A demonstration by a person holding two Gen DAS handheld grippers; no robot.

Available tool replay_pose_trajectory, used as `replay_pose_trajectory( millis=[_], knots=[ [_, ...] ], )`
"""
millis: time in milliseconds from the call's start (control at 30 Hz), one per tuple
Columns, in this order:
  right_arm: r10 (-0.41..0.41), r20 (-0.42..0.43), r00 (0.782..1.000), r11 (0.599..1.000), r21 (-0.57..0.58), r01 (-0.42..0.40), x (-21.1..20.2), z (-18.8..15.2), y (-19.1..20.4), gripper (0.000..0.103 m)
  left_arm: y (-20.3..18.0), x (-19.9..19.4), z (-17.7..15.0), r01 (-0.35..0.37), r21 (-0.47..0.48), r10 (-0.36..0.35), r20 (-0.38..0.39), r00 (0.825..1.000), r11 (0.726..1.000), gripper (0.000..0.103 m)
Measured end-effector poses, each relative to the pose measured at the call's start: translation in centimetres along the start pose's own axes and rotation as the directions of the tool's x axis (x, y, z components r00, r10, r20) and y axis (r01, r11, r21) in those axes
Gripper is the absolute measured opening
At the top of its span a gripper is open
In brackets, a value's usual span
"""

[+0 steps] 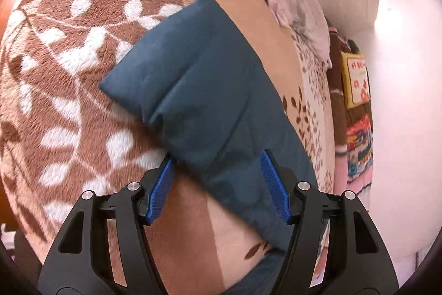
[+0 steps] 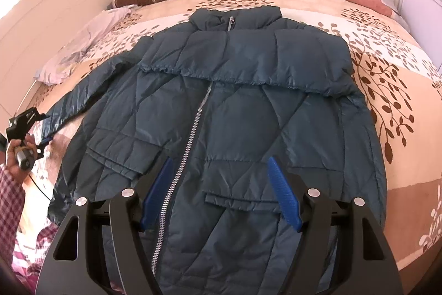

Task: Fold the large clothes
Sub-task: 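Lift the held sleeve and fold it across the body with the left gripper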

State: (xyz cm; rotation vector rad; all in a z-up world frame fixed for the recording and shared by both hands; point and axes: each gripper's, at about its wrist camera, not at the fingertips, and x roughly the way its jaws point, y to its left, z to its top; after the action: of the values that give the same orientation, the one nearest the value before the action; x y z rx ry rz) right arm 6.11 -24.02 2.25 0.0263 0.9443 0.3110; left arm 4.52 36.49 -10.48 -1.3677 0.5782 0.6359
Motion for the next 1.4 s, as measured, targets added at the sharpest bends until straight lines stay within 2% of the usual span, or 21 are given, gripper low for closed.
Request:
replay_pose_trajectory(
  millis=[67, 100, 133, 200, 267, 333, 400, 500, 600, 667, 700, 767, 800, 867, 900, 1000, 1100, 1200, 1300, 1400],
  knots=[
    [0.000, -0.004, 1.000, 1.000, 0.002, 0.000, 0.2, 0.0, -0.1, 0.069, -0.4, 0.3, 0.3, -0.009, 0.001, 0.009, 0.010, 1.000, 1.000, 0.061],
    [0.000, -0.006, 1.000, 1.000, 0.003, 0.000, 0.3, 0.0, -0.1, 0.069, -0.9, 0.4, 0.4, -0.024, 0.019, 0.023, 0.024, 0.999, 1.000, 0.045],
    [0.000, -0.008, 1.000, 1.000, 0.004, 0.000, 0.4, 0.0, -0.2, 0.069, -0.9, 0.4, 0.7, -0.044, 0.042, 0.043, 0.031, 0.999, 0.998, 0.022],
    [0.000, -0.010, 1.000, 1.000, 0.006, 0.000, 0.4, 0.0, -0.2, 0.069, -1.6, 0.8, 1.1, -0.062, 0.081, 0.059, 0.042, 0.997, 0.995, 0.008],
    [-0.002, -0.007, 1.000, 1.000, 0.005, 0.002, 0.3, 0.0, -0.2, 0.069, -1.7, -0.2, 1.5, -0.065, 0.113, 0.058, 0.063, 0.996, 0.991, 0.005],
    [-0.003, 0.000, 1.000, 1.000, 0.002, 0.003, 0.2, 0.0, -0.3, 0.069, -3.5, -1.2, 1.4, -0.070, 0.194, 0.051, 0.101, 0.994, 0.978, 0.004],
    [-0.005, 0.005, 1.000, 1.000, 0.009, 0.005, 0.2, 0.1, -0.6, 0.069, -5.5, -2.6, 1.0, -0.060, 0.279, 0.022, 0.135, 0.991, 0.958, 0.004],
    [0.000, 0.012, 1.000, 1.000, 0.028, 0.000, 0.0, -0.1, -1.2, 0.069, -10.1, -5.4, -0.1, -0.002, 0.418, -0.076, 0.170, 0.983, 0.908, 0.004],
    [0.009, 0.025, 1.000, 0.999, 0.046, -0.010, -0.4, -0.3, -1.9, 0.069, -15.4, -8.8, -2.0, 0.089, 0.538, -0.205, 0.161, 0.965, 0.838, 0.004],
    [0.011, 0.033, 0.999, 0.998, 0.054, -0.013, -0.6, -0.5, -2.3, 0.069, -19.6, -10.8, -4.0, 0.154, 0.619, -0.293, 0.128, 0.947, 0.770, 0.004],
    [0.014, 0.039, 0.999, 0.998, 0.064, -0.016, -0.8, -0.7, -2.7, 0.069, -22.1, -11.9, -5.5, 0.193, 0.666, -0.341, 0.097, 0.935, 0.720, 0.004],
    [0.017, 0.049, 0.999, 0.996, 0.084, -0.021, -1.0, -0.9, -3.4, 0.069, -25.2, -13.2, -8.2, 0.238, 0.728, -0.390, 0.044, 0.920, 0.643, 0.004],
    [0.017, 0.052, 0.998, 0.996, 0.092, -0.022, -1.1, -1.0, -3.8, 0.069, -27.3, -13.9, -10.3, 0.270, 0.767, -0.418, -0.003, 0.909, 0.582, 0.004],
    [0.013, 0.064, 0.998, 0.993, 0.118, -0.021, -1.5, -1.3, -5.0, 0.069, -29.6, -14.6, -13.8, 0.317, 0.807, -0.442, -0.078, 0.894, 0.498, 0.004],
    [0.011, 0.071, 0.997, 0.991, 0.132, -0.020, -1.7, -1.3, -5.6, 0.069, -31.1, -14.7, -16.3, 0.352, 0.826, -0.449, -0.137, 0.883, 0.441, 0.004],
    [0.001, 0.088, 0.996, 0.986, 0.167, -0.016, -2.2, -1.6, -7.4, 0.069, -33.4, -13.7, -22.6, 0.427, 0.837, -0.418, -0.271, 0.867, 0.343, 0.004],
    [-0.012, 0.105, 0.994, 0.975, 0.220, -0.012, -2.8, -2.0, -9.7, 0.069, -34.3, -11.2, -28.6, 0.479, 0.828, -0.347, -0.376, 0.859, 0.292, 0.004],
    [-0.025, 0.108, 0.994, 0.965, 0.263, -0.004, -3.1, -2.6, -11.7, 0.069, -33.5, -8.3, -33.8, 0.503, 0.821, -0.260, -0.441, 0.859, 0.271, 0.004],
    [-0.035, 0.104, 0.994, 0.956, 0.293, 0.003, -3.2, -3.2, -13.1, 0.069, -31.6, -4.0, -38.7, 0.491, 0.832, -0.137, -0.471, 0.871, 0.258, 0.004],
    [-0.039, 0.100, 0.994, 0.951, 0.309, 0.006, -3.0, -3.5, -14.0, 0.069, -29.4, -0.7, -41.7, 0.455, 0.857, -0.030, -0.462, 0.886, 0.244, 0.004]
  ],
)
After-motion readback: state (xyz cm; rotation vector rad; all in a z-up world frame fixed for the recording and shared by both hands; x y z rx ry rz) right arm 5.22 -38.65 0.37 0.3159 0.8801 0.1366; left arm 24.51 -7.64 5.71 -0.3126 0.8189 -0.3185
